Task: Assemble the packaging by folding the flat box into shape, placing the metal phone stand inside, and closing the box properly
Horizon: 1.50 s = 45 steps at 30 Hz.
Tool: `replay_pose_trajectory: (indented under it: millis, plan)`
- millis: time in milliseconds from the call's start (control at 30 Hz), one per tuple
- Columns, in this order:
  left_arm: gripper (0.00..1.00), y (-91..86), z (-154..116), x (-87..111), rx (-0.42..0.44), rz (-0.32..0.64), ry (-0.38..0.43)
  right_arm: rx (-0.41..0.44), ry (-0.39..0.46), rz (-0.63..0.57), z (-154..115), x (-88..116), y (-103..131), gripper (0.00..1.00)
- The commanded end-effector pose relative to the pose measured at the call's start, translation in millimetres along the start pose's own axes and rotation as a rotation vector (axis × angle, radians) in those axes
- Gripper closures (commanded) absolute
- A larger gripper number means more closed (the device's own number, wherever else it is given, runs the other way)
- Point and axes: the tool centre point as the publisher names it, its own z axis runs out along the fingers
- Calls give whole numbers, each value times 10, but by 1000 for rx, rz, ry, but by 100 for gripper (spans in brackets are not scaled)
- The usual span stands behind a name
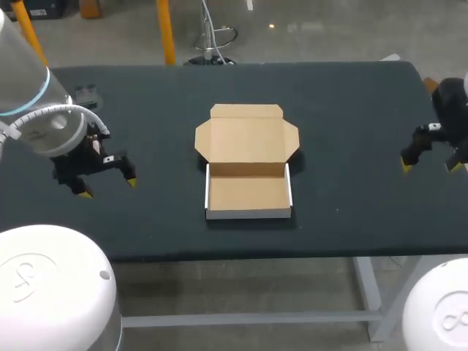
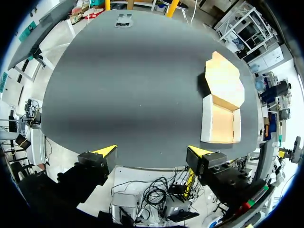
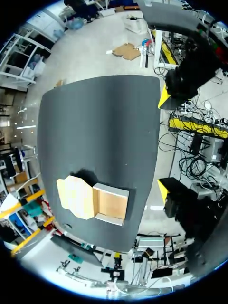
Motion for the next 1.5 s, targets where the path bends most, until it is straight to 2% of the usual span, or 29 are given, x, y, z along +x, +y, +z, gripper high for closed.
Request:
replay_pose_trajectory:
  millis: [33,800,1233,1500]
  plan:
    - [0,-83,128,-45,-9,-8,3,5,0,-1,-27,4,-4,0]
    - [0,-559,681,-313,-61,-63,-9,5,0,-1,-27,4,-4,0]
    - [0,-851,860,-521,-138,-104,-32,5,0,-1,-27,4,-4,0]
    - [0,-851,860,-521,-138,-104,-32,5,0,-1,-27,4,-4,0]
